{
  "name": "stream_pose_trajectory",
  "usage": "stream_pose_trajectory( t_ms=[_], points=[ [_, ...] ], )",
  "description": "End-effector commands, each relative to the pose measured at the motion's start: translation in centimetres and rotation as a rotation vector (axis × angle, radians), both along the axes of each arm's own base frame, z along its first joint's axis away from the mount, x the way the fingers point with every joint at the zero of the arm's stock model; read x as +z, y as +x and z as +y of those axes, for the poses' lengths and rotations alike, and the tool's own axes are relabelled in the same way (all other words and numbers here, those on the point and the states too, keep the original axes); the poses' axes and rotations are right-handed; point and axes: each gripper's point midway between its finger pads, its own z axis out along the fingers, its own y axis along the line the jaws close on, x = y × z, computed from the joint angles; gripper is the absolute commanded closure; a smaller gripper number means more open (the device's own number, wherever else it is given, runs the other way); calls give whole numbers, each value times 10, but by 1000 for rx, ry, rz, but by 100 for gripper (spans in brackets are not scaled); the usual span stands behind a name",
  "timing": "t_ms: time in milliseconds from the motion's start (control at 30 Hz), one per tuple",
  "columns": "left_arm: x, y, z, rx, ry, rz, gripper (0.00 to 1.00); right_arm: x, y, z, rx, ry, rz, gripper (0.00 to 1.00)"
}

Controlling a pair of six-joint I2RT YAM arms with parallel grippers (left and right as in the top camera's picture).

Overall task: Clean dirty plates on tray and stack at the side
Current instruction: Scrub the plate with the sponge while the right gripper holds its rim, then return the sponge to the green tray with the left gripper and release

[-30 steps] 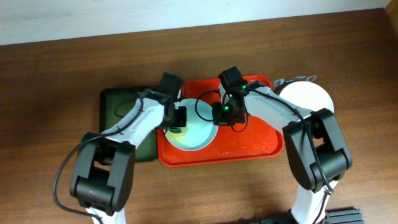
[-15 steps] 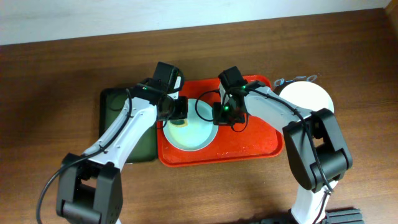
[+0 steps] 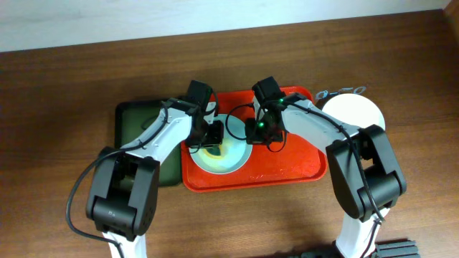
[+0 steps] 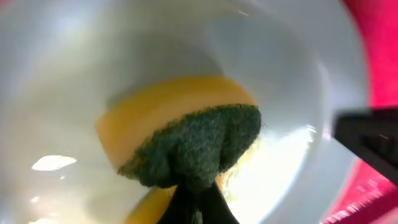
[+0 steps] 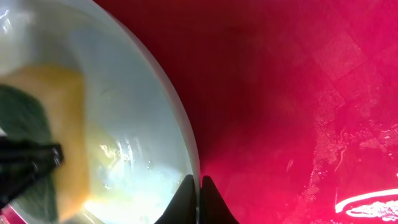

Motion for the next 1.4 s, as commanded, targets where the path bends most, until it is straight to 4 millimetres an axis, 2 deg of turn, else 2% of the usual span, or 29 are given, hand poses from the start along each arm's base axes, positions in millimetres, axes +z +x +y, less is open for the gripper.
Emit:
stream_pose_trajectory(
  t_ms=[0, 67, 167, 300, 400, 467, 500, 600, 667, 733, 800, 867, 900, 1000, 1100, 1200, 1367],
  points=[
    [40, 13, -16, -35, -88, -80, 100, 7, -1, 7, 14, 26, -12, 96],
    [53, 25, 6, 8, 10, -162, 100, 7, -1, 6, 14, 26, -12, 96],
    [48, 31, 42, 77, 208, -200, 100, 7, 0, 6, 13, 26, -13, 96],
    [23, 23, 43, 70, 245, -147, 100, 7, -1, 6, 14, 27, -13, 96],
    [-16, 10, 37, 40, 277, -59, 100, 7, 0, 6, 14, 27, -13, 96],
    [-30, -2, 24, 11, 238, 0, 100, 7, 0, 6, 14, 27, -13, 96],
    [-39, -13, 10, -16, 191, 51, 100, 7, 0, 6, 13, 26, -13, 96],
    [-27, -25, -17, -74, 73, 81, 100, 7, 0, 6, 13, 26, -13, 96],
    [-7, -22, -30, -93, -3, 62, 100, 7, 0, 6, 14, 27, -13, 96],
    [14, -13, -31, -86, -26, 11, 100, 7, 0, 6, 14, 27, -13, 96],
    [43, 5, -10, -33, 5, -78, 100, 7, -1, 6, 14, 26, -12, 96],
    [56, 14, 20, 25, 76, -116, 100, 7, -1, 6, 14, 26, -12, 96],
    [63, 17, 41, 64, 129, -127, 100, 7, -1, 6, 14, 26, -12, 96],
    [74, 20, 99, 134, 252, -134, 100, 7, 0, 6, 14, 26, -13, 96],
    [72, 26, 153, 241, 350, -112, 100, 7, 0, 6, 14, 26, -13, 96],
    [63, 24, 177, 247, 379, -95, 100, 7, 0, 6, 14, 26, -13, 96],
    [24, 17, 186, 258, 408, -81, 100, 7, 0, 6, 14, 26, -13, 96]
  ],
)
